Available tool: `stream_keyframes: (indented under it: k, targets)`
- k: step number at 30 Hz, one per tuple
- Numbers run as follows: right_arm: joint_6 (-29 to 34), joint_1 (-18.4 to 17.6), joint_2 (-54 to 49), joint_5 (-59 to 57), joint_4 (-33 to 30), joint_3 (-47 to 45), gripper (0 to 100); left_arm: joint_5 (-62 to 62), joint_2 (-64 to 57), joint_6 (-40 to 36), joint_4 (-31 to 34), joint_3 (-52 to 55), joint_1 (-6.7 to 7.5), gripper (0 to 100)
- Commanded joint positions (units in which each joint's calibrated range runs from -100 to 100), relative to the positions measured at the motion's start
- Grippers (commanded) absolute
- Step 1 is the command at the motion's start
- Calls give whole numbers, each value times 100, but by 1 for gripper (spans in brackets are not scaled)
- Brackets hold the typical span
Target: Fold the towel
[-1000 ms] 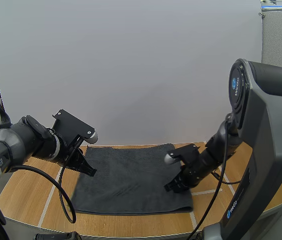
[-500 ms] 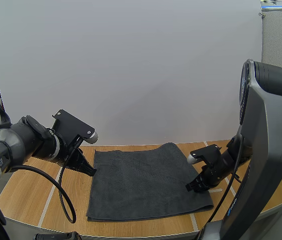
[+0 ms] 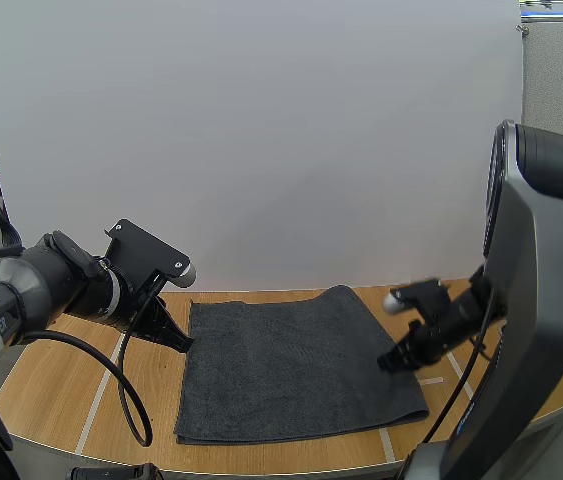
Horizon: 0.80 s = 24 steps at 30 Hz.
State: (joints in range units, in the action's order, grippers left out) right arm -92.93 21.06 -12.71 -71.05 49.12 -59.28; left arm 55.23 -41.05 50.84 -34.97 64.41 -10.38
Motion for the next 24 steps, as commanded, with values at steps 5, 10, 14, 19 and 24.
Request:
stream_keyframes:
  k: [5,10,14,19,24]
  targets:
    - [545,23,-1234,-189,328,516,0,-56,-49,-44,-123,20,8,0]
    - [788,23,-1026,508,328,527,0,-171,-49,-44,-123,20,8,0]
    - [819,23,-513,544,421,559,18,-214,-49,-56,-123,20,8,0]
    - [649,23,373,665,587,819,89,-684,-49,-56,-111,20,8,0]
    - [228,45,1316,153,1144,1487,95,-1211,-49,-56,90,20,8,0]
